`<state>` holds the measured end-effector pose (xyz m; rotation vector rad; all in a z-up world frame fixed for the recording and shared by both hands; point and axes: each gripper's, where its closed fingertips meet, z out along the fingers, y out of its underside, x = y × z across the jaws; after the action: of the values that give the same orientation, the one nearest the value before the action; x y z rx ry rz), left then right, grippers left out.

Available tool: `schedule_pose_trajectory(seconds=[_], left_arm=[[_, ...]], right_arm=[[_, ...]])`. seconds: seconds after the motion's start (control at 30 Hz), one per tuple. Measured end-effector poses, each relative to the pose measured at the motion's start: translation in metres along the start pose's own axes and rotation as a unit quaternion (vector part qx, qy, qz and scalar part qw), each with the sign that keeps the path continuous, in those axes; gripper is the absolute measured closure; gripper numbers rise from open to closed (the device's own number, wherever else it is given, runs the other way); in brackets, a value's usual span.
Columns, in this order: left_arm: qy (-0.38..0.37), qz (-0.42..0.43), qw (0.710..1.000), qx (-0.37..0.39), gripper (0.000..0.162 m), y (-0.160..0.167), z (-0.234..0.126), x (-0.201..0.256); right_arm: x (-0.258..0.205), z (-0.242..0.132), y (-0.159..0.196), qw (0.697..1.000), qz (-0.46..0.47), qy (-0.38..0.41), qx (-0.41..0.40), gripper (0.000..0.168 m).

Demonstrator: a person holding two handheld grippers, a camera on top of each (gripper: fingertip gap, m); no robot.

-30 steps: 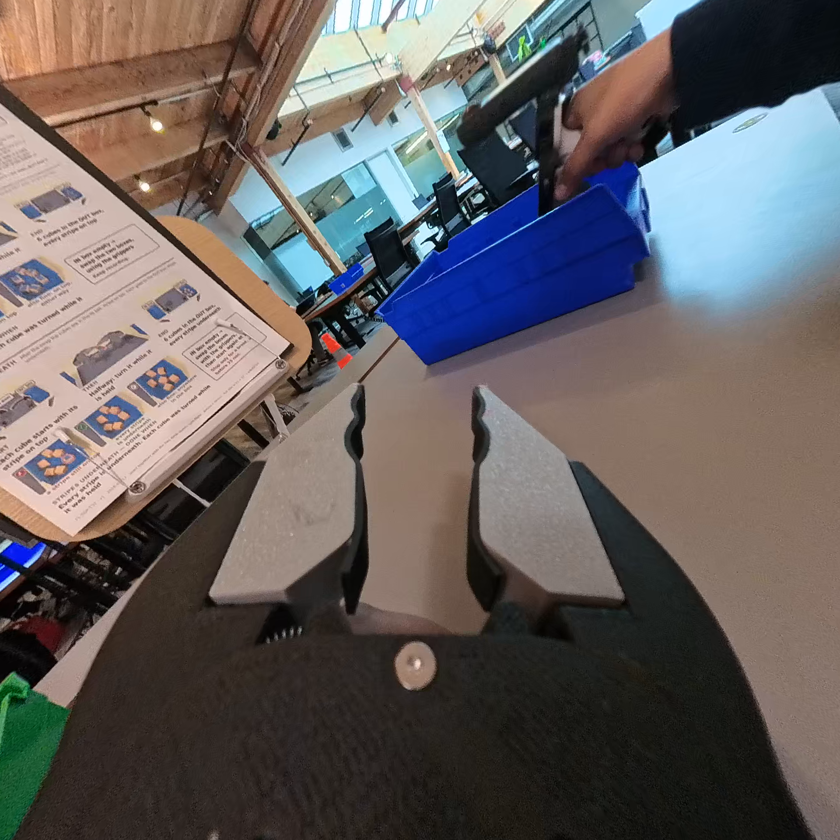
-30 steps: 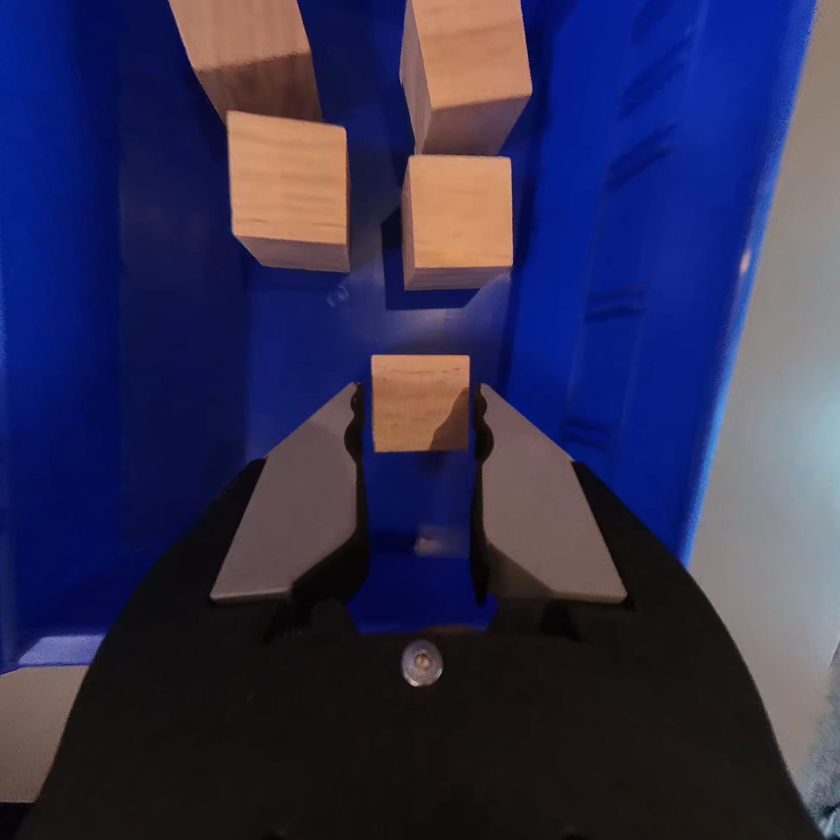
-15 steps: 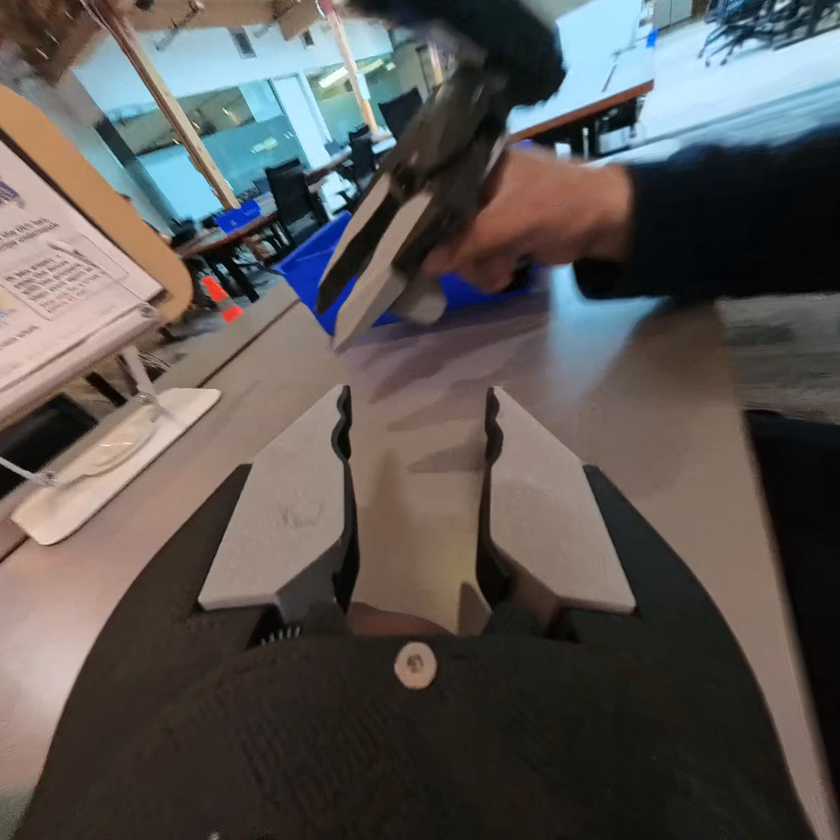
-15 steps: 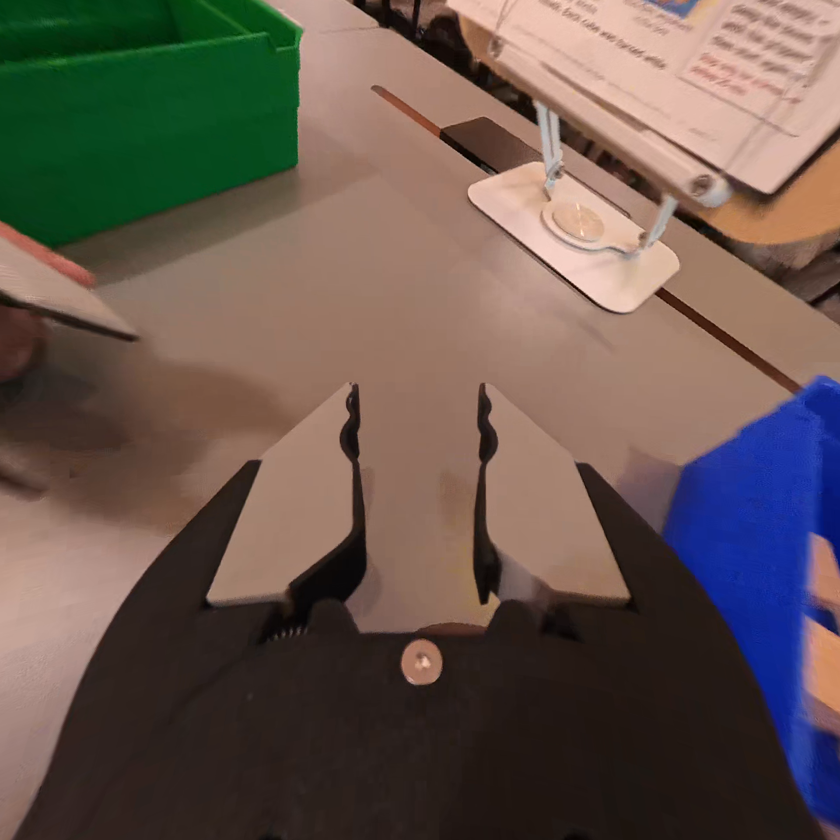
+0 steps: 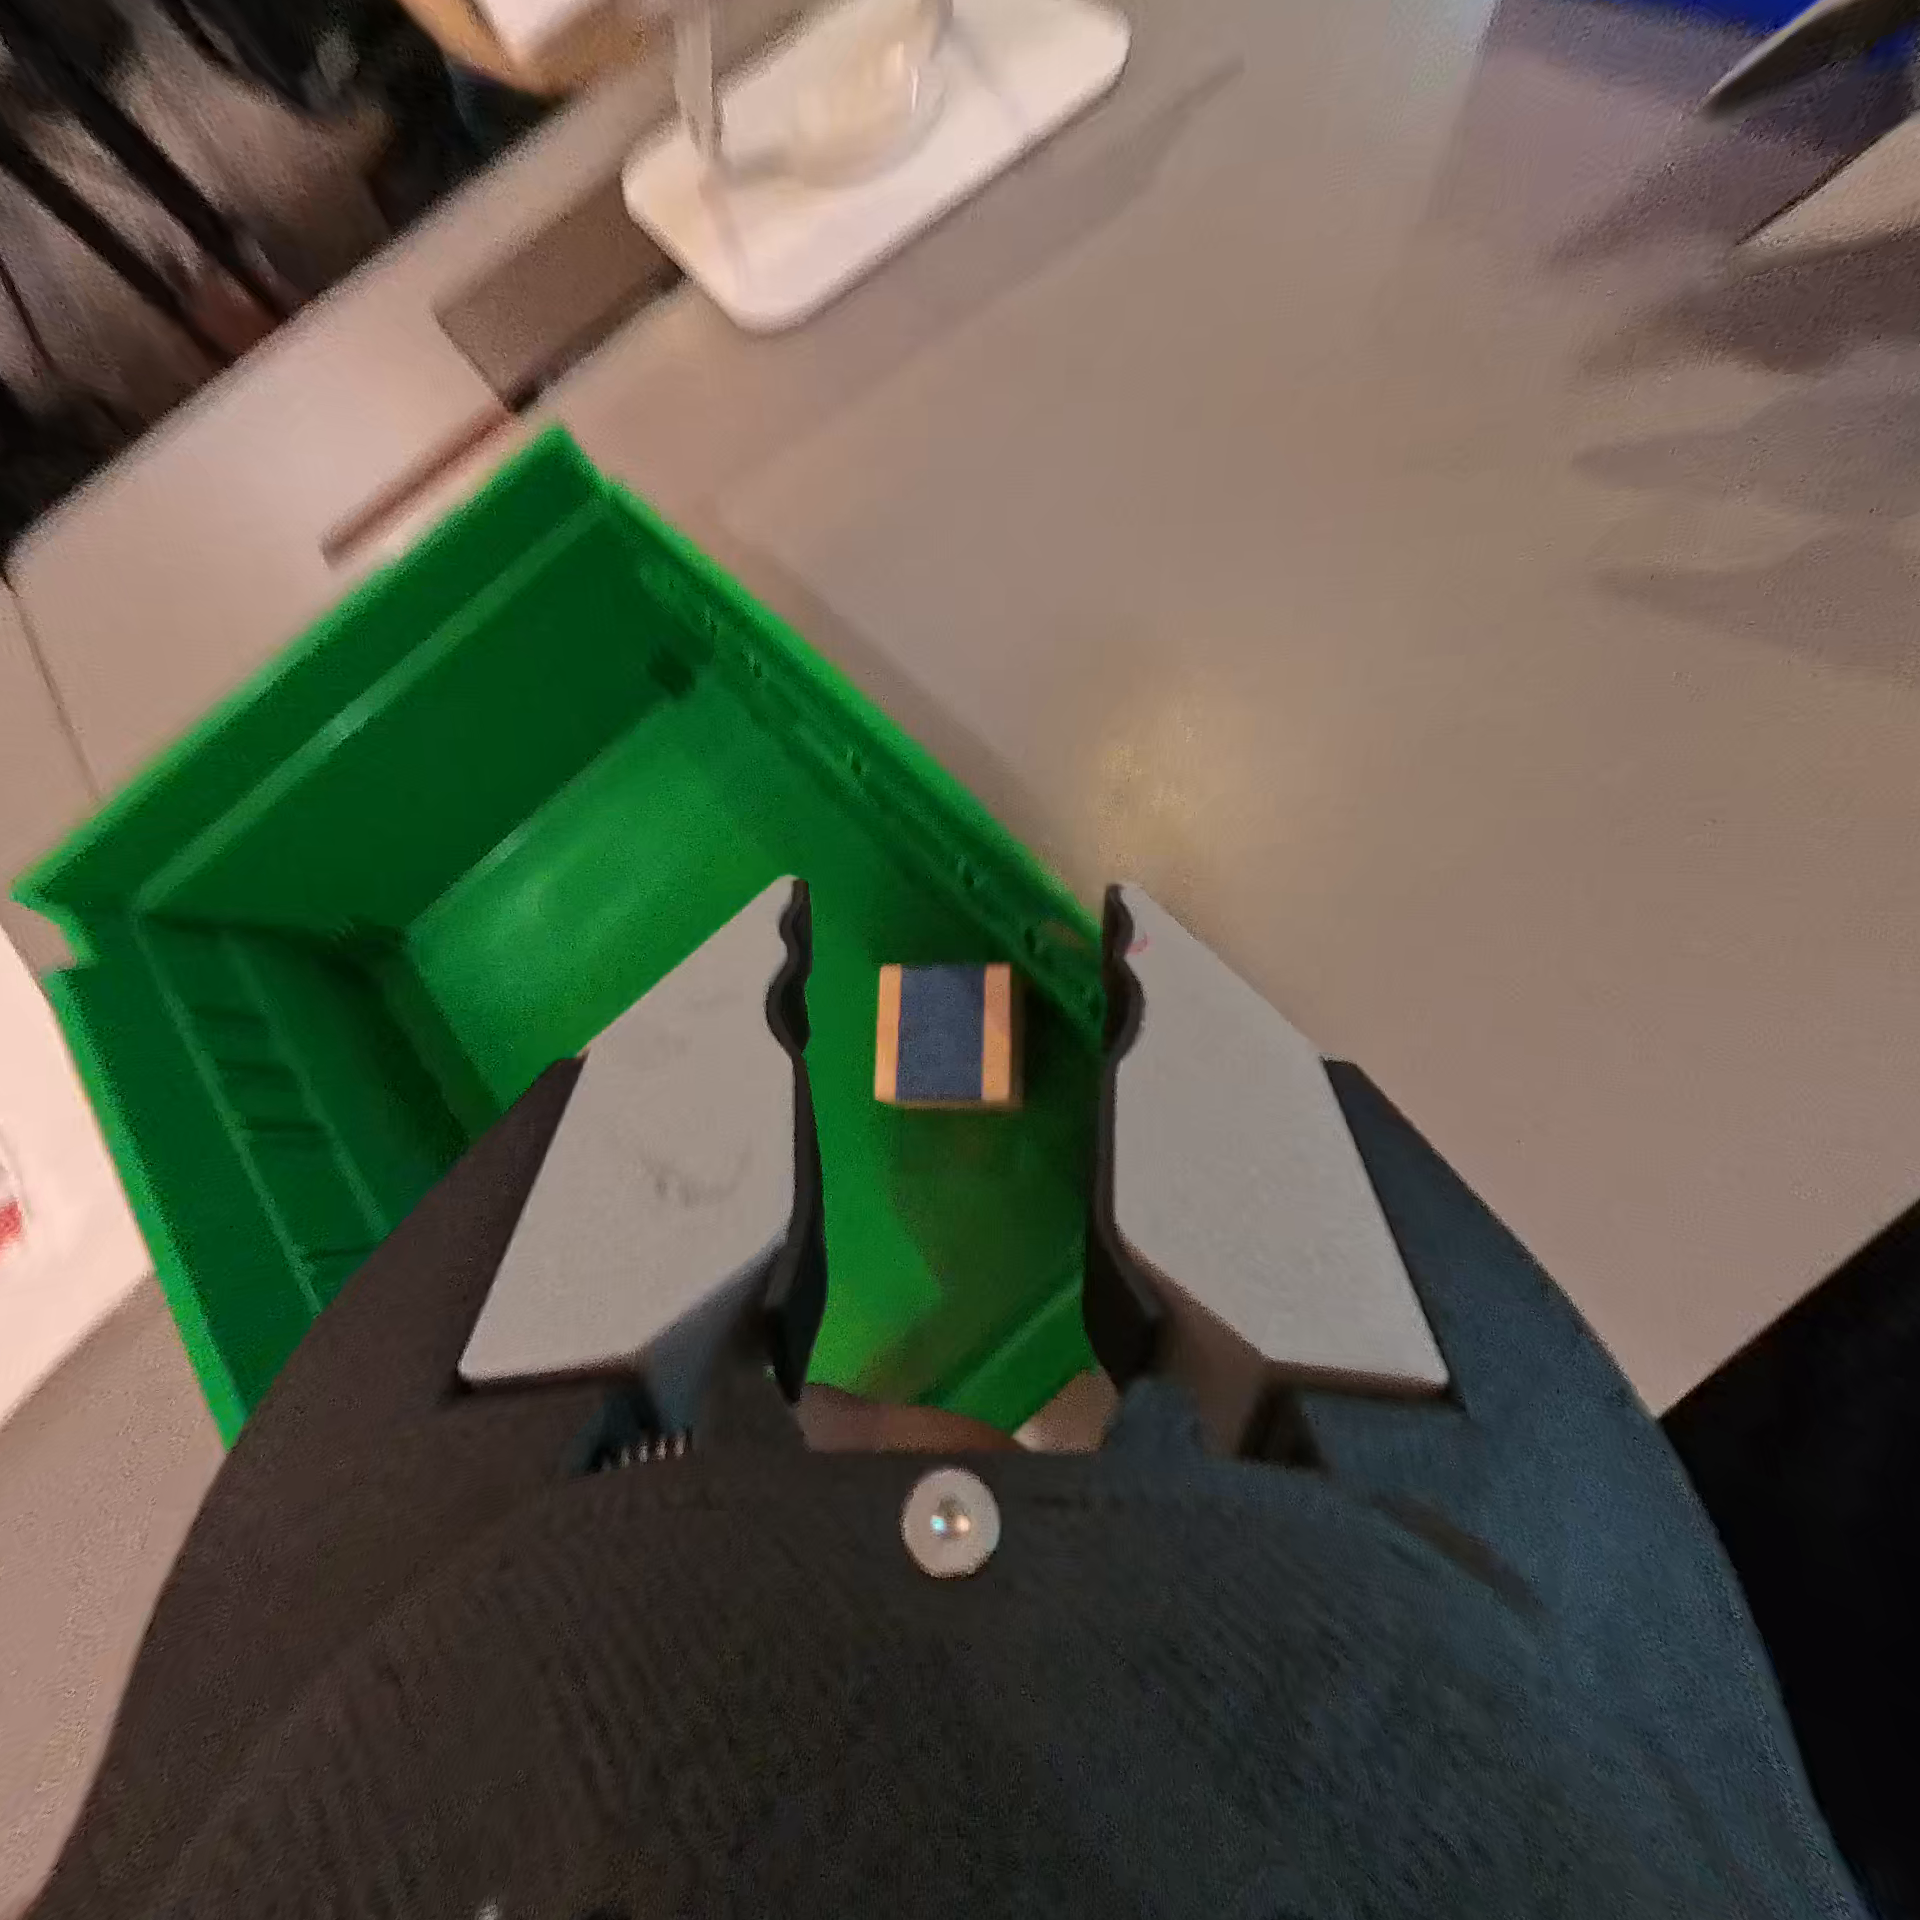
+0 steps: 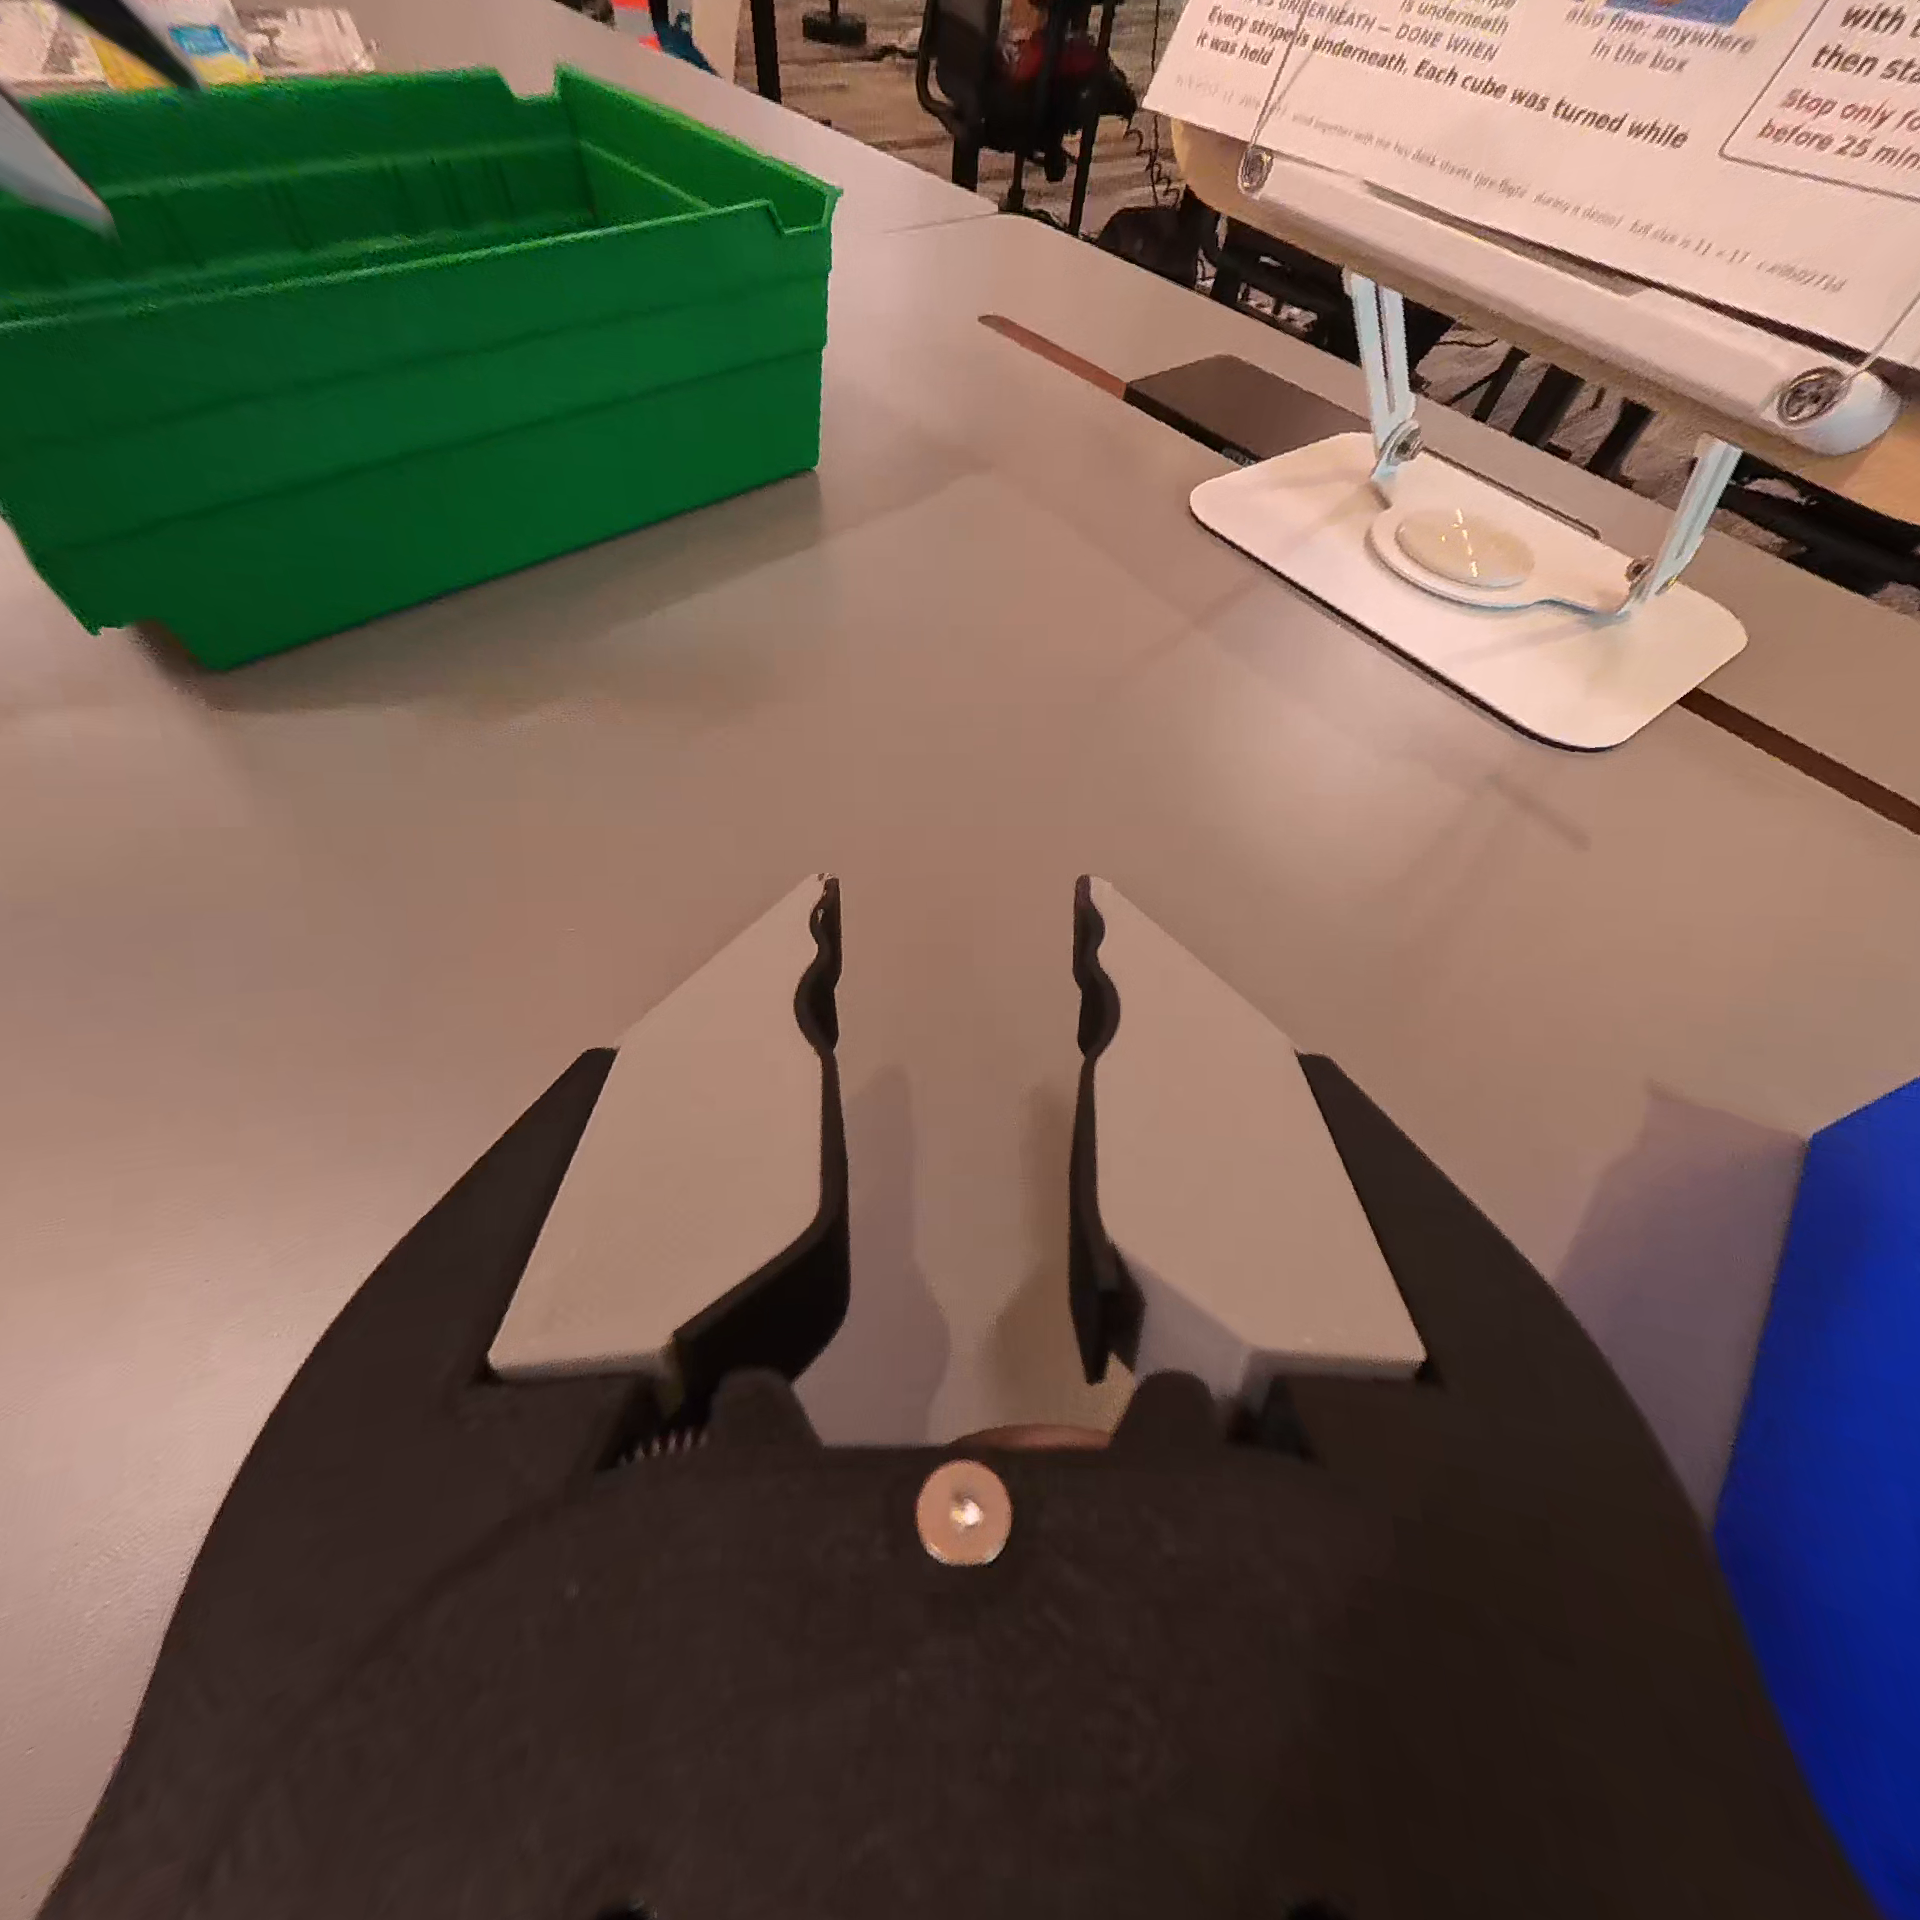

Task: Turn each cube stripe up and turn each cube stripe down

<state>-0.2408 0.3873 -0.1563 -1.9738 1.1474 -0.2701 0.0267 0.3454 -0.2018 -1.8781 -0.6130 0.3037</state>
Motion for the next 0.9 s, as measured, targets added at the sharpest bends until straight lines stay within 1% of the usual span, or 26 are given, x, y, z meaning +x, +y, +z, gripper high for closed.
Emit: schedule_pose_trajectory(seconds=[0.13,0.23,0.27,0.3,0.33,0.4,0.47,0.53,0.57,0.6,0.63,0.7,0.77,0.83,0.9], left_arm=[[-0.009,-0.009,0.995,-0.101,0.105,0.046,0.026,-0.017],[0.027,-0.015,0.984,-0.176,0.104,0.075,0.048,-0.009],[0.032,-0.013,0.980,-0.194,0.107,0.083,0.055,-0.007],[0.041,-0.007,0.978,-0.206,0.119,0.089,0.061,-0.004],[0.045,0.001,0.977,-0.209,0.119,0.090,0.065,-0.004],[0.023,0.014,0.978,-0.209,0.119,0.085,0.064,-0.014],[-0.019,0.039,0.984,-0.170,0.119,0.068,0.053,-0.030],[-0.057,0.076,0.991,-0.096,0.119,0.035,0.033,-0.040],[-0.067,0.114,0.990,-0.043,0.119,0.014,0.021,-0.037],[-0.073,0.152,0.986,0.008,0.119,-0.007,0.009,-0.028],[-0.075,0.188,0.978,0.057,0.119,-0.026,-0.003,-0.015],[-0.047,0.263,0.950,0.165,0.119,-0.061,-0.025,0.033],[0.022,0.322,0.906,0.273,0.119,-0.083,-0.045,0.099],[0.072,0.347,0.862,0.362,0.120,-0.095,-0.058,0.154],[0.088,0.348,0.837,0.413,0.120,-0.104,-0.061,0.188]], right_arm=[[0.001,0.000,0.001,1.000,0.003,0.001,0.000,0.127],[0.003,0.002,0.005,1.000,0.006,0.003,-0.007,0.127],[0.004,0.002,0.006,1.000,0.004,0.007,-0.009,0.127],[0.005,0.002,0.008,1.000,0.004,0.009,-0.012,0.127],[0.006,0.003,0.009,1.000,0.005,0.009,-0.013,0.127],[0.004,0.003,0.009,1.000,0.012,0.000,-0.013,0.127],[-0.002,0.003,0.009,0.999,0.019,-0.025,-0.013,0.127],[-0.018,0.004,0.007,0.996,0.033,-0.079,-0.008,0.122],[-0.034,0.004,0.004,0.990,0.049,-0.130,-0.006,0.120],[-0.053,0.000,0.000,0.978,0.074,-0.197,-0.001,0.119],[-0.072,-0.006,-0.006,0.958,0.104,-0.266,0.007,0.118],[-0.100,-0.022,-0.022,0.912,0.152,-0.380,0.027,0.111],[-0.119,-0.039,-0.035,0.871,0.169,-0.459,0.049,0.109],[-0.135,-0.054,-0.044,0.839,0.173,-0.513,0.063,0.108],[-0.147,-0.067,-0.051,0.804,0.189,-0.560,0.071,0.103]])
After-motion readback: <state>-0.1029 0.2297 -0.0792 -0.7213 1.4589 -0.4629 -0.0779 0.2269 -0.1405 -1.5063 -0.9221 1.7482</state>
